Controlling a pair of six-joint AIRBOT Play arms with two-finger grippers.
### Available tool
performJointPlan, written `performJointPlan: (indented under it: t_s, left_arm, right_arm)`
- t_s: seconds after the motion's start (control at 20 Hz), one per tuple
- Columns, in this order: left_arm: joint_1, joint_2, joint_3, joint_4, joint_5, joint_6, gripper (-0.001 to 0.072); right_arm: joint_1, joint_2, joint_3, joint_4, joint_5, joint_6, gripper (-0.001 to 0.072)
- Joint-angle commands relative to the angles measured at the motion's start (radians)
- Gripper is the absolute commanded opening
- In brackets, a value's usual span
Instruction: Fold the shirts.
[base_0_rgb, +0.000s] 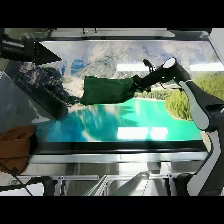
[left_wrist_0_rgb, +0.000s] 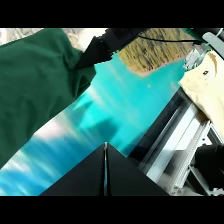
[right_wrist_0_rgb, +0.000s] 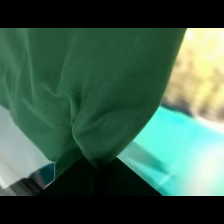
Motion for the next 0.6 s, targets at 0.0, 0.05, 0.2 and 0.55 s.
performJointPlan:
  t_s: [0.0, 0.05, 0.2, 0.55]
  left_arm:
    - [0.000, -0.016, 0.000, -0.004, 0.003, -0.011, 0.0017]
    - [0.000, -0.014, 0.000, -0.008, 0.009, -0.011, 0.0017]
    - [0.000, -0.012, 0.000, -0.010, 0.006, -0.011, 0.0017]
    - [0.000, -0.012, 0.000, -0.010, 0.000, -0.011, 0.0016]
  right_arm:
    - [-0.021, 0.017, 0.000, -0.125, 0.012, 0.048, 0.0297]
    - [-0.021, 0.012, 0.000, -0.125, -0.008, 0.052, 0.0647]
    - [-0.021, -0.019, 0.000, -0.119, -0.023, 0.069, 0.0695]
    - [-0.037, -0.076, 0.000, 0.101, -0.028, -0.165, 0.0692]
